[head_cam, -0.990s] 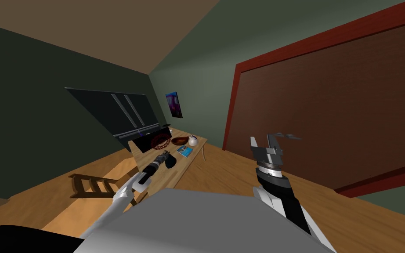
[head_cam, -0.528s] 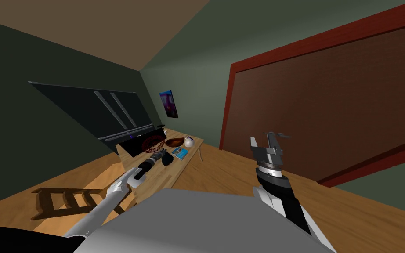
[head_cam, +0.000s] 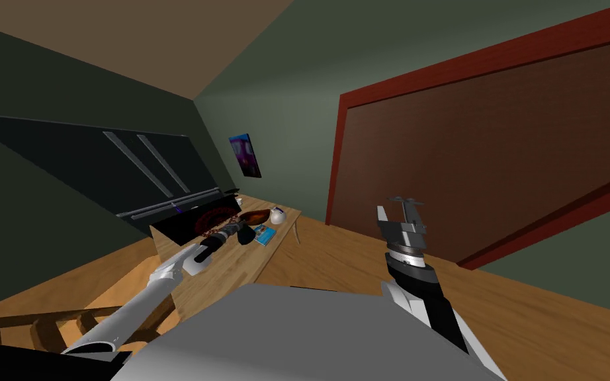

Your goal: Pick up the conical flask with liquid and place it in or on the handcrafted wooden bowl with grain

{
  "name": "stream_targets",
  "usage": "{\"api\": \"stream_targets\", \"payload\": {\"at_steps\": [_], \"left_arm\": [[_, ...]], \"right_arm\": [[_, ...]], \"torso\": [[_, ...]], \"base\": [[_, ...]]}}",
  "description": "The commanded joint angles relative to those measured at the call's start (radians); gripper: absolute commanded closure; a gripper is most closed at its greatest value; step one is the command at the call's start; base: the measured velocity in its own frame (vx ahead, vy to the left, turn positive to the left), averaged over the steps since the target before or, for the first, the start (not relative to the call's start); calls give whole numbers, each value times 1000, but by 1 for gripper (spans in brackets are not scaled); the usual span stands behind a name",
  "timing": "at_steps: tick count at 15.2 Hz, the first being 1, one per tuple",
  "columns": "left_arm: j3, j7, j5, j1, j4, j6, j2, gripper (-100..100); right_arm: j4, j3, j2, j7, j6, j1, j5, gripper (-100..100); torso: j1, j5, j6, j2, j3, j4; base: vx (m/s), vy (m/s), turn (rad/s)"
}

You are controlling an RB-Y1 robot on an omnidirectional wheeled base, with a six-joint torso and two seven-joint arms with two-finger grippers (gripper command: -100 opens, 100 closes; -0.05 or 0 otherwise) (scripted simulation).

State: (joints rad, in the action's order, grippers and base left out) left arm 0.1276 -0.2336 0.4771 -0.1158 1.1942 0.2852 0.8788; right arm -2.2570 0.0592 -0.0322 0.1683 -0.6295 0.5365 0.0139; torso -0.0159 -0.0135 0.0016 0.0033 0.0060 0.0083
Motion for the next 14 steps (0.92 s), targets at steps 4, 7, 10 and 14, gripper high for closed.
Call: {"api": "stream_targets", "payload": {"at_steps": [4, 7, 10, 14], "left_arm": [[-21, 65, -22, 24, -29, -23, 109, 100], [-32, 101, -38, 31, -41, -36, 161, 100], [-43, 137, -58, 35, -52, -48, 212, 100], [-59, 191, -93, 36, -69, -66, 276, 100]], "right_arm": [[0, 0, 0, 0, 0, 0, 0, 0], [0, 0, 0, 0, 0, 0, 0, 0], [0, 0, 0, 0, 0, 0, 0, 0], [0, 0, 0, 0, 0, 0, 0, 0]], "torso": [[-1, -1, 0, 0, 1, 1], [-1, -2, 0, 1, 2, 2], [-1, -3, -1, 3, 3, 4], [0, -4, -2, 5, 5, 5]], "base": [[63, -41, -124], [62, -22, -106], [64, 0, -102], [66, 28, -102]]}}
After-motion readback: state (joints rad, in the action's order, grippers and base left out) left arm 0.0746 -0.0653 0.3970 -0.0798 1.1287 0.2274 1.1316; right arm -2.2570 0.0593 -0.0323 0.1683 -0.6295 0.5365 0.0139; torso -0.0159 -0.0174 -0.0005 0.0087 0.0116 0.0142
